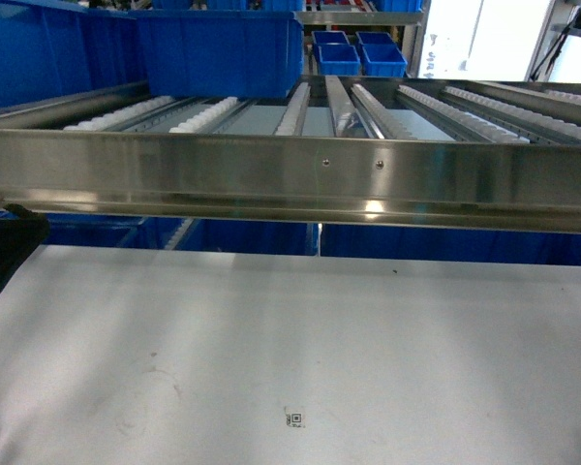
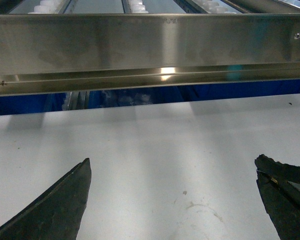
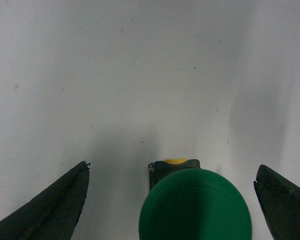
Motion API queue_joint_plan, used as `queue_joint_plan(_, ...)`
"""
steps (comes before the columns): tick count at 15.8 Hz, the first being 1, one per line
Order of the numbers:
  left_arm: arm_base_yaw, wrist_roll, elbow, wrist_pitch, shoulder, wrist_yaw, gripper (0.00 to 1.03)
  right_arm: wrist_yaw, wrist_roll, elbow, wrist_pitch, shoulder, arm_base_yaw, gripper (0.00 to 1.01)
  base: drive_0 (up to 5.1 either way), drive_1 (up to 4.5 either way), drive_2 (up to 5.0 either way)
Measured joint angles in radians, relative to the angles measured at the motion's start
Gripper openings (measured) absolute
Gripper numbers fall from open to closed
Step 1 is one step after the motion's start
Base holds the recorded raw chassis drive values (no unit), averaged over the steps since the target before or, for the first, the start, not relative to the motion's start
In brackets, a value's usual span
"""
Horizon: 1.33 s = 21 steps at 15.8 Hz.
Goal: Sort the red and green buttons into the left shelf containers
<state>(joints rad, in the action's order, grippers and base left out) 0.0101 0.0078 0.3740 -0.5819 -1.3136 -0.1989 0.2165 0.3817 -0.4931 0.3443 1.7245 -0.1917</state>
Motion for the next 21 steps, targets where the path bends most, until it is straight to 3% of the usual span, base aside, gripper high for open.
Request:
queue_joint_plan(6, 0.000, 0.000, 0.000, 0.000, 0.000, 0.000, 0.98, -0.028, 0.013, 0.005, 0.052, 0.051, 0.014, 0.98, 0.0, 0.00, 0.0)
queue_joint_plan(7, 0.000, 0.000, 0.000, 0.000, 0.000, 0.000, 0.98, -0.032, 0.013, 0.011, 0.063, 0.082, -0.005, 0.86, 0.0, 0.00, 0.0)
queue_joint_plan(9, 0.000, 0.000, 0.000, 0.000, 0.000, 0.000, 0.98, 0.014, 0.013, 0.047, 0.168, 0.108, -0.032, 0.28, 0.0, 0.00, 0.0)
queue_joint_plan(11, 0.000, 0.000, 0.000, 0.000, 0.000, 0.000, 0.98, 0.048, 0.008, 0.077, 0.291, 0.116, -0.049, 0.27, 0.0, 0.00, 0.0)
queue_joint_plan(16, 0.000, 0.000, 0.000, 0.000, 0.000, 0.000, 0.98, 0.072, -0.024, 0.188, 0.461, 0.000, -0.117, 0.27, 0.0, 0.00, 0.0)
queue_joint_plan(19, 0.000, 0.000, 0.000, 0.000, 0.000, 0.000, 0.98, 0.097, -0.024, 0.280, 0.461, -0.191, -0.138, 0.27, 0.0, 0.00, 0.0)
queue_joint_plan(21, 0.000, 0.000, 0.000, 0.000, 0.000, 0.000, 0.98, 0.122, -0.025, 0.345, 0.388, -0.342, -0.159, 0.27, 0.0, 0.00, 0.0)
